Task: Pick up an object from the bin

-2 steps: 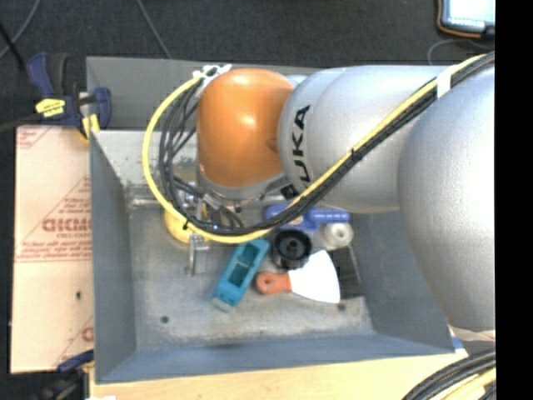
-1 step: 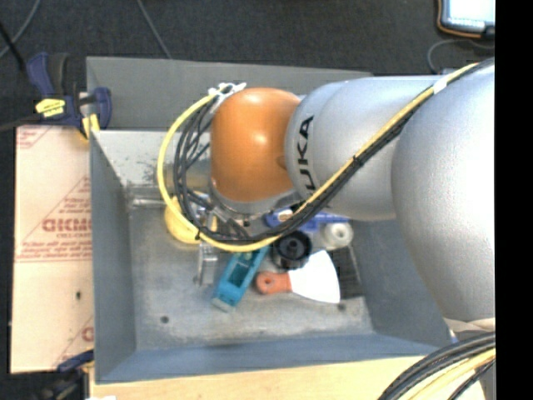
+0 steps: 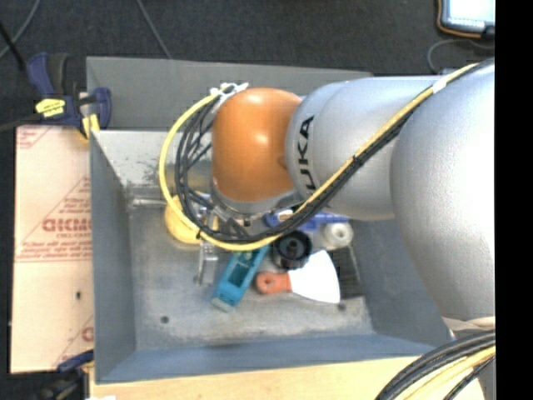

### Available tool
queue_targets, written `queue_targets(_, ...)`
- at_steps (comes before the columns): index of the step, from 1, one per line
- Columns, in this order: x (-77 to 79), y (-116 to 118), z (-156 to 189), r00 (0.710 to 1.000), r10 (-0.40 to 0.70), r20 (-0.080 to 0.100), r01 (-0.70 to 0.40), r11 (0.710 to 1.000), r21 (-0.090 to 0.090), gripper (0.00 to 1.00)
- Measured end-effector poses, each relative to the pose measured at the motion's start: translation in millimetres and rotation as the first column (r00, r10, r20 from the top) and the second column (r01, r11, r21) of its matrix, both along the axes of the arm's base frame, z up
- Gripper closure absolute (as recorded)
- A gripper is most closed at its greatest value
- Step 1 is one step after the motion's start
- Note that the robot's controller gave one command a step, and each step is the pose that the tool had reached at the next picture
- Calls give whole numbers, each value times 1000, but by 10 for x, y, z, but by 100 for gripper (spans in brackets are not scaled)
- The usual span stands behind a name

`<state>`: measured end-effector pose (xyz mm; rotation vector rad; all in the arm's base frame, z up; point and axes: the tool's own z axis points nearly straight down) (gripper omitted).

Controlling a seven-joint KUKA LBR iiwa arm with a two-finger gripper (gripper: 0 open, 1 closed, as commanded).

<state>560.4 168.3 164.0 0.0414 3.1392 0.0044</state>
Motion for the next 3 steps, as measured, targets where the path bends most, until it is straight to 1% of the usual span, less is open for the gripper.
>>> queue_targets(1, 163, -38, 17, 999, 37, 7, -37, 999, -1, 0)
queue_targets(2, 264, -423, -154, 997, -78, 4, 78, 997, 3, 0)
queue_targets(3, 265, -697, -411, 998, -68, 7, 68, 998, -2, 0)
